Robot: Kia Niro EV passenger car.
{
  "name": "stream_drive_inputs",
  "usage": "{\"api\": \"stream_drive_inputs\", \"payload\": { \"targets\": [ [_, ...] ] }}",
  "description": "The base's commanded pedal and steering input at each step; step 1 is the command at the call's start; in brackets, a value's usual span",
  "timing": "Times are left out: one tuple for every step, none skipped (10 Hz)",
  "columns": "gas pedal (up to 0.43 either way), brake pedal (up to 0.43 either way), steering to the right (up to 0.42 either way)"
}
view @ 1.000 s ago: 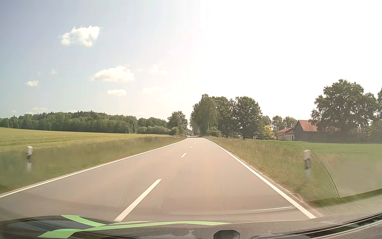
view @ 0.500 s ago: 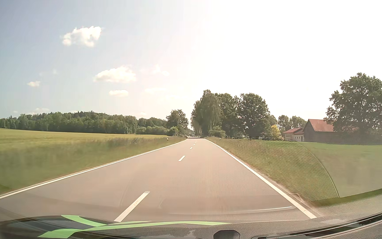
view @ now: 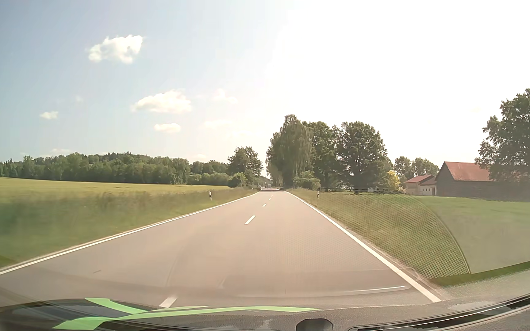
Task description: Follow the waypoints while adhering to traffic rules and regulations
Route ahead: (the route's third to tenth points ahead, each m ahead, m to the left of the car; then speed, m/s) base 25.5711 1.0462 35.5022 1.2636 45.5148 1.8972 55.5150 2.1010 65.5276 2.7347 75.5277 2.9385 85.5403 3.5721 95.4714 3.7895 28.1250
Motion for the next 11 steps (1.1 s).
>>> {"api": "stream_drive_inputs", "payload": {
  "targets": [
    [0.118,0.0,-0.005],
    [0.138,0.0,-0.005],
    [0.157,0.0,-0.005],
    [0.169,0.0,-0.005],
    [0.177,0.0,-0.005],
    [0.177,0.0,-0.005],
    [0.177,0.0,-0.005],
    [0.177,0.0,-0.005],
    [0.177,0.0,-0.005],
    [0.177,0.0,-0.005],
    [0.177,0.0,-0.005]
  ]
}}
